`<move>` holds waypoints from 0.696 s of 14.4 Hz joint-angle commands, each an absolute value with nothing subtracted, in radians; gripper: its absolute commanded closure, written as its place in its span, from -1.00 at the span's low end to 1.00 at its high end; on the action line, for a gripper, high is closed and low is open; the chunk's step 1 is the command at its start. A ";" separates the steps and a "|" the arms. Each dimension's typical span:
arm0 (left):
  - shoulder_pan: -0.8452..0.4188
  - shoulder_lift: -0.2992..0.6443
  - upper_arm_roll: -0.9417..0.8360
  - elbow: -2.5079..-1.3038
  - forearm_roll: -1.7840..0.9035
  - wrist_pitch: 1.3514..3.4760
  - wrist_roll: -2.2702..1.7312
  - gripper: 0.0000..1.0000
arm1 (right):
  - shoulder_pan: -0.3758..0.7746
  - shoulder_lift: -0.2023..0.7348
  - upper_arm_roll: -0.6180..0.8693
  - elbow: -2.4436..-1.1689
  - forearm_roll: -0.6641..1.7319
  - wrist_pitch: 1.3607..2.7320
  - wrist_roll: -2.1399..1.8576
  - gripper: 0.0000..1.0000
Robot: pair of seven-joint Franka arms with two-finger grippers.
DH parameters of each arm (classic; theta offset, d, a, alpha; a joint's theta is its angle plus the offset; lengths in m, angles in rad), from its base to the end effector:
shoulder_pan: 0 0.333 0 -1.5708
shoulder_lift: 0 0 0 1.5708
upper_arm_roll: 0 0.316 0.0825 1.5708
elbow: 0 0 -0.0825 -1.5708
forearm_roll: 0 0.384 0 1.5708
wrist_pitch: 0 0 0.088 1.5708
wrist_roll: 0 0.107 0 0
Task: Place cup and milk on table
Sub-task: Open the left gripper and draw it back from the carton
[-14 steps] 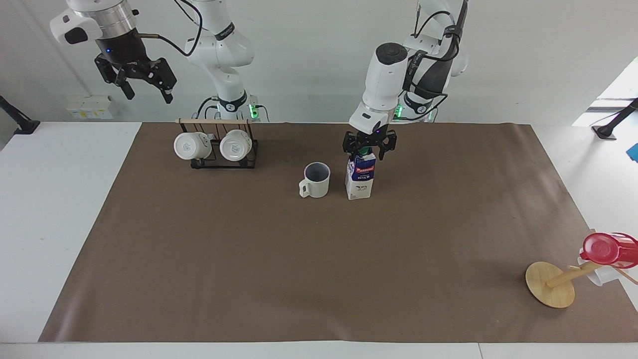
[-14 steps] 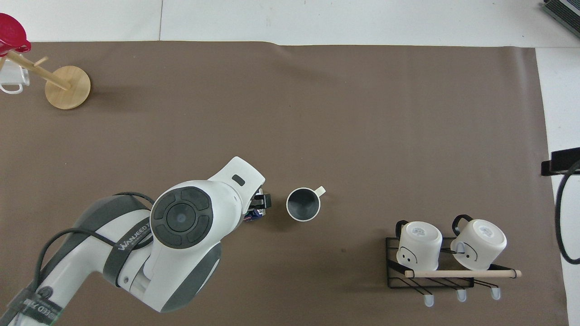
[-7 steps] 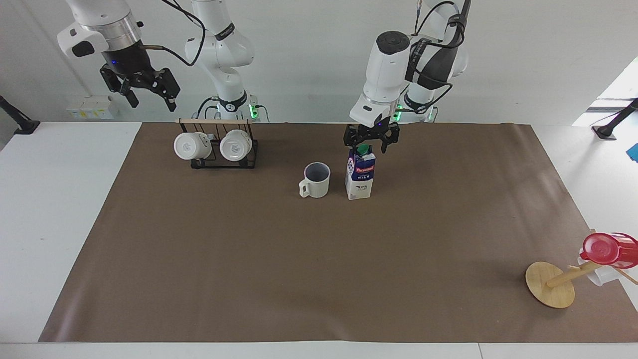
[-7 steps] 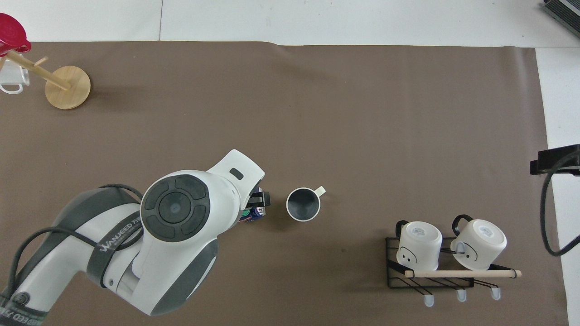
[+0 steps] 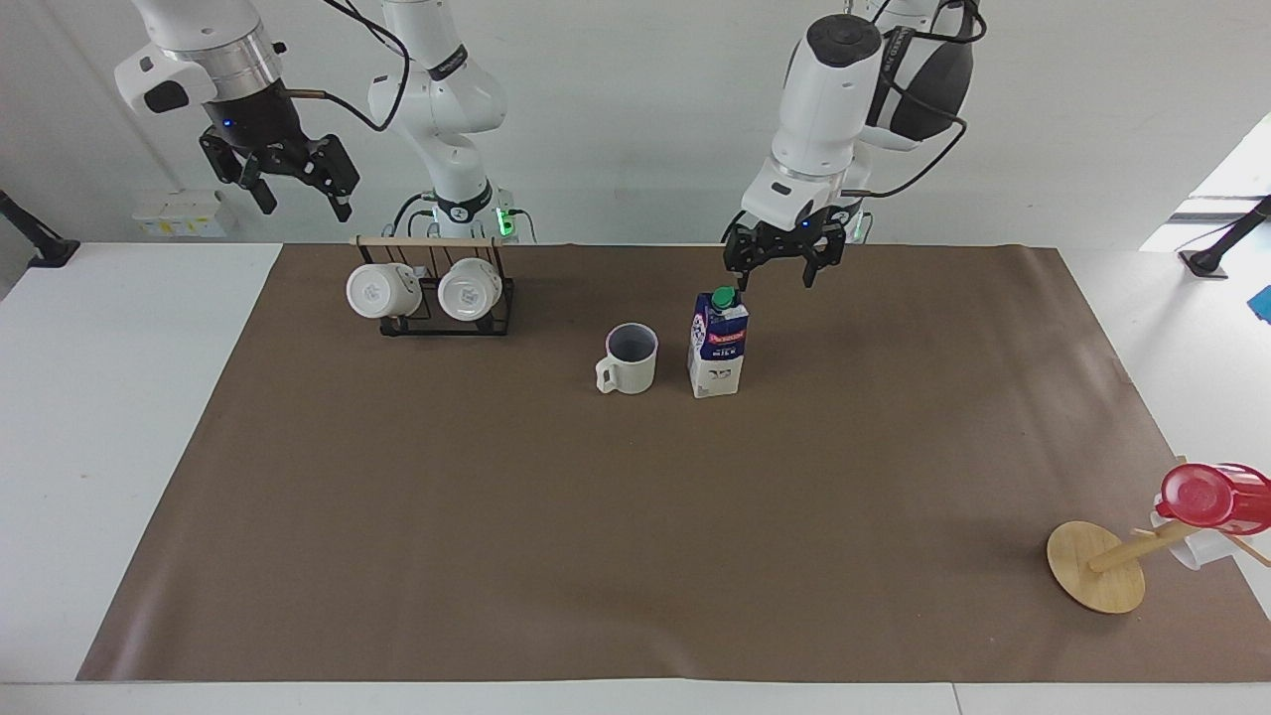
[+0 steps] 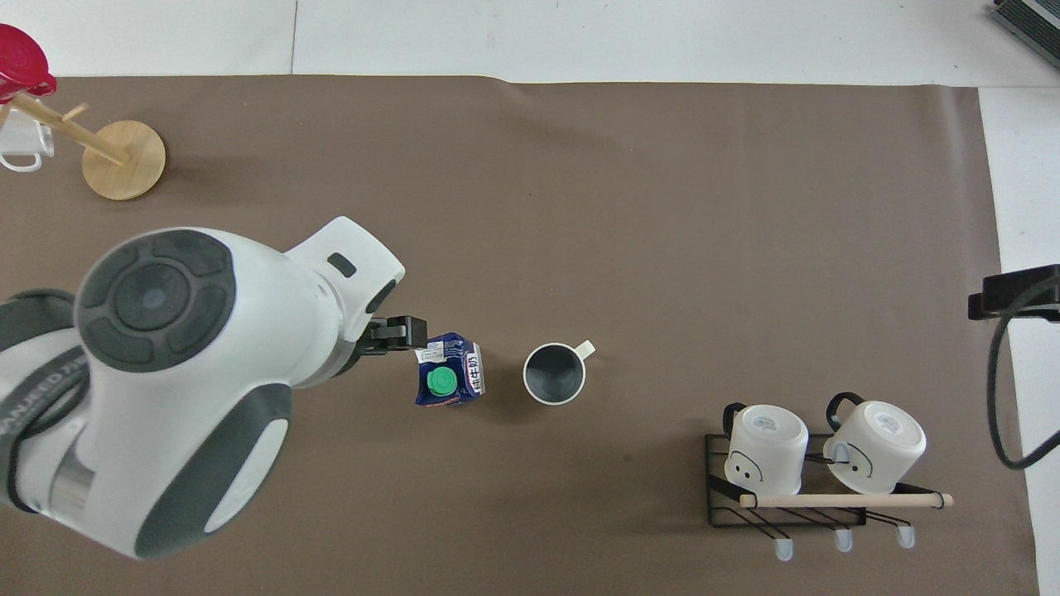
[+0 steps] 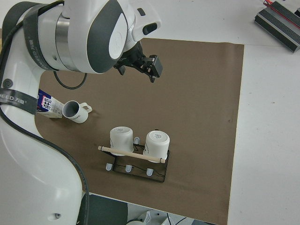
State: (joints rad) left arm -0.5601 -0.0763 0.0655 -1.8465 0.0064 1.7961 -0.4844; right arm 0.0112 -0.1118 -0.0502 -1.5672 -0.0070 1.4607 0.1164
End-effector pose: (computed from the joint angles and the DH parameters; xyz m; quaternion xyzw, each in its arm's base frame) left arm 0.4775 -0.2558 0.5544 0.9999 -0.0058 0.0117 0.0055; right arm 0.5068 -0.0223 0.6758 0.9970 -0.0779 0.0026 0.0006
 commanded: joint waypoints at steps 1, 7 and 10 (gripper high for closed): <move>-0.450 -0.100 0.063 -1.812 0.009 1.724 -0.318 -1.00 | 0.011 -0.133 -0.052 -1.591 -0.002 1.477 0.101 -1.00; -0.243 -0.100 0.063 -1.680 0.012 1.626 -0.040 -1.00 | 0.012 -0.133 -0.052 -1.591 -0.002 1.477 0.101 -1.00; -0.195 -0.103 0.066 -1.666 0.012 1.603 0.035 -1.00 | 0.012 -0.133 -0.052 -1.591 -0.002 1.477 0.101 -1.00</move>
State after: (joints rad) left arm -0.2293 -0.1060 0.0768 -1.6862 0.0064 1.6351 -0.0188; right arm 0.0112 -0.1119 -0.0502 -1.5672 -0.0070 1.4607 0.1164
